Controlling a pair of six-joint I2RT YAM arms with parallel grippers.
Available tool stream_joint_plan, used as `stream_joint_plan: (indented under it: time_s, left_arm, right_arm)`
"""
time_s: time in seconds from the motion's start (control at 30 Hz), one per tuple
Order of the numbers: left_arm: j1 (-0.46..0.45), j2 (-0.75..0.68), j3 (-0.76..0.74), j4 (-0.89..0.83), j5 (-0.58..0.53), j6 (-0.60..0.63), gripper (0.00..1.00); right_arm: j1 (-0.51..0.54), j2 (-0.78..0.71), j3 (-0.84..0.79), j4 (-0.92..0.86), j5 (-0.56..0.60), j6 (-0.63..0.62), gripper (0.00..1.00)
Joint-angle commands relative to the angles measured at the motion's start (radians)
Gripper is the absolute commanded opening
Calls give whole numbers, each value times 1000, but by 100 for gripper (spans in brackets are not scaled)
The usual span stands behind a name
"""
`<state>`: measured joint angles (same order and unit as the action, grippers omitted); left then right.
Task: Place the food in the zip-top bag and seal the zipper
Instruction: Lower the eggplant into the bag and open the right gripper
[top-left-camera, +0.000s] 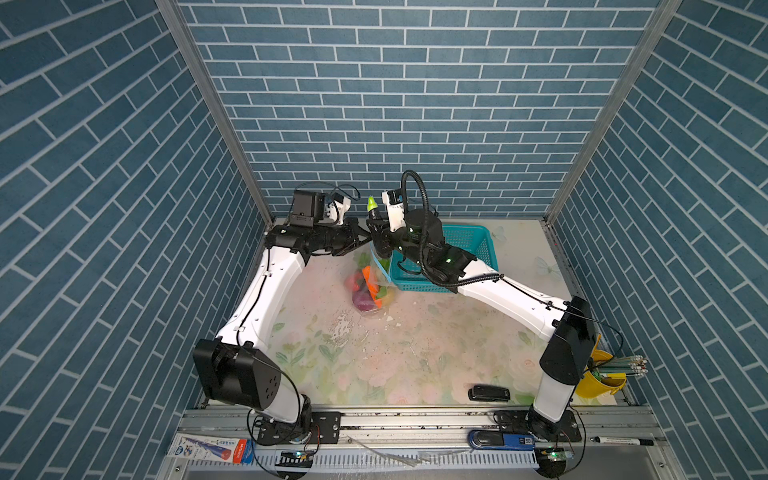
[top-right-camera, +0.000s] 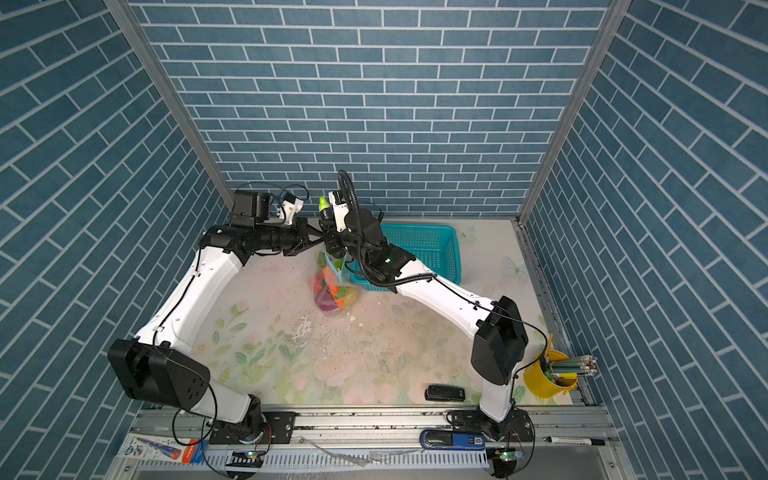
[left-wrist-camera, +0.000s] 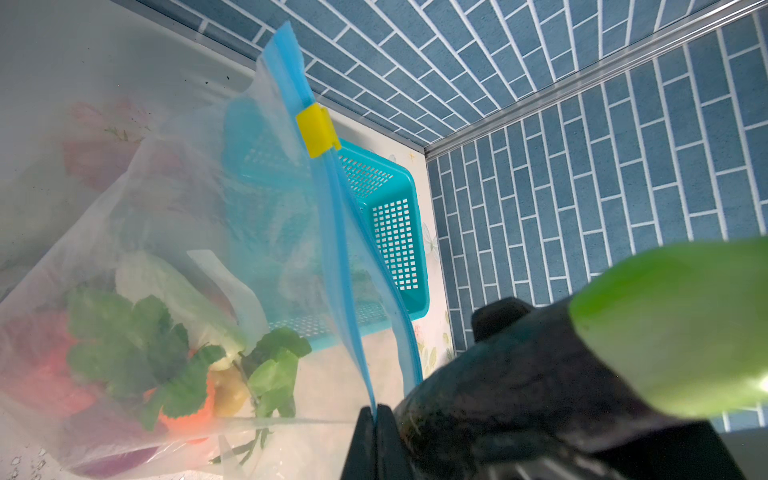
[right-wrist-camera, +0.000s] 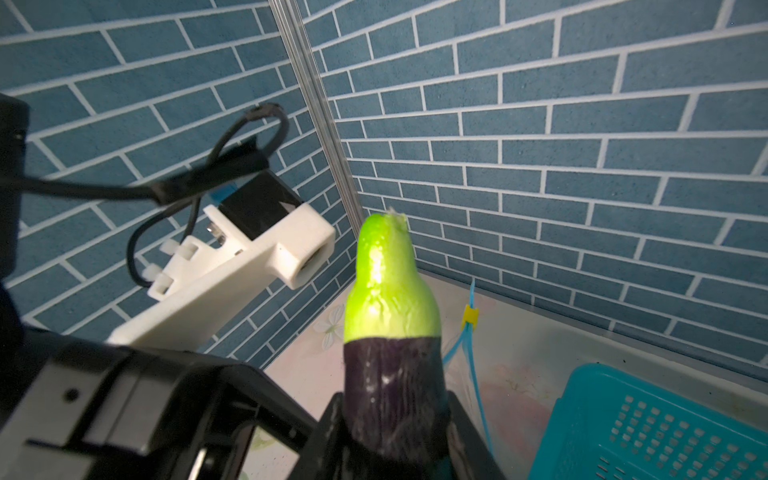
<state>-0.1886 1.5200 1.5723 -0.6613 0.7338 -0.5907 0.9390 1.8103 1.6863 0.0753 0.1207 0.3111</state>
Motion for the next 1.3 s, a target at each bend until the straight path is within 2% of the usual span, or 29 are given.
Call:
stream_joint_plan:
  time_s: [0.0, 0.57, 0.6, 0.67, 0.73, 1.0, 1.27]
  left_arm:
    - [-6, -30, 18, -7, -2, 14, 0]
    - [-6, -31, 17, -6, -4, 13, 0]
    - [-6, -31, 17, -6, -4, 14, 0]
    - [-5, -31, 17, -6, -4, 14, 0]
    - [-6, -31, 17, -6, -4, 14, 0]
    - [-6, -29, 14, -4, -4, 14, 0]
    - [-6, -33, 19, -11, -3, 18, 0]
  right_arm:
    - [4, -9, -23, 11, 21, 34, 29]
    - [4, -5, -18, -3, 28, 37, 46]
    - [5, -5, -17, -5, 26, 37, 45]
    - [4, -3, -16, -6, 28, 40, 35]
    - [5, -3, -15, -9, 29, 40, 30]
    - [4, -9, -3, -21, 13, 26, 29]
    - [5, -72, -28, -28, 26, -58, 32]
